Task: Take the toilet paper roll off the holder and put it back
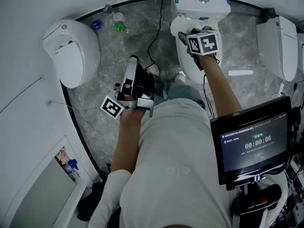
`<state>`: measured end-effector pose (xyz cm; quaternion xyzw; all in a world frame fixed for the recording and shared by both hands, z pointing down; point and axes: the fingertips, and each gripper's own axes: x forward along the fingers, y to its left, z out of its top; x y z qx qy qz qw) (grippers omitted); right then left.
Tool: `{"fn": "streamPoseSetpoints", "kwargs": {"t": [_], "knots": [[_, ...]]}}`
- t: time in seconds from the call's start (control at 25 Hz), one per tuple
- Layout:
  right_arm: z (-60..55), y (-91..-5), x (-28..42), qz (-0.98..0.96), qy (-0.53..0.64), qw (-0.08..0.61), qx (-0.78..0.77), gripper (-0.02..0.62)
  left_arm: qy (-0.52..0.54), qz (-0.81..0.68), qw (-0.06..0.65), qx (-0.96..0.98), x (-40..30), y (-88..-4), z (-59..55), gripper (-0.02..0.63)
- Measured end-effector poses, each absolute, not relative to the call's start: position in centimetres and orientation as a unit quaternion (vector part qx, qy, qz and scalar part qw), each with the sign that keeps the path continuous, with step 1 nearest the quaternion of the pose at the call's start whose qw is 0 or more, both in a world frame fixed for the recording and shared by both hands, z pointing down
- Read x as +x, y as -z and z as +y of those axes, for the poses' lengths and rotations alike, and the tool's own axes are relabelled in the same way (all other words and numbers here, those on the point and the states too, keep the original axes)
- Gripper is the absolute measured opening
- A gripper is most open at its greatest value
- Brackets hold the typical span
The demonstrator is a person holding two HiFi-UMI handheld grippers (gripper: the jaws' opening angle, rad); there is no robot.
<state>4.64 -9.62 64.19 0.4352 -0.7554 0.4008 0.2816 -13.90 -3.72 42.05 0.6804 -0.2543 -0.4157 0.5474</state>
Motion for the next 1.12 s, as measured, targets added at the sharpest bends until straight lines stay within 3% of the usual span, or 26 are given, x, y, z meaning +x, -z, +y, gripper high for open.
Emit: {"fn": "streamPoseSetpoints", "kwargs": {"t": [0.24,0.56,0.76,1.12], "knots": [[-16.9,-46.0,0.4,-0.812,-0.356,0.169,0.431,0.181,0.443,-0.19,0.521,0.704,-15.4,-33.9,-10.1,0.005],[-15.2,-29.4,1.2,-0.874,-0.309,-0.065,0.368,0.181,0.436,-0.12,0.487,0.748,-12.2,-29.0,-12.2,0.005],[-12.7,-23.3,4.2,-0.881,-0.282,-0.183,0.334,0.181,0.428,-0.081,0.494,0.752,-9.1,-28.1,-13.4,0.006],[-10.0,-19.8,10.6,-0.85,-0.245,-0.348,0.311,0.181,0.398,-0.005,0.499,0.77,-3.4,-26.1,-14.9,0.006]]}}
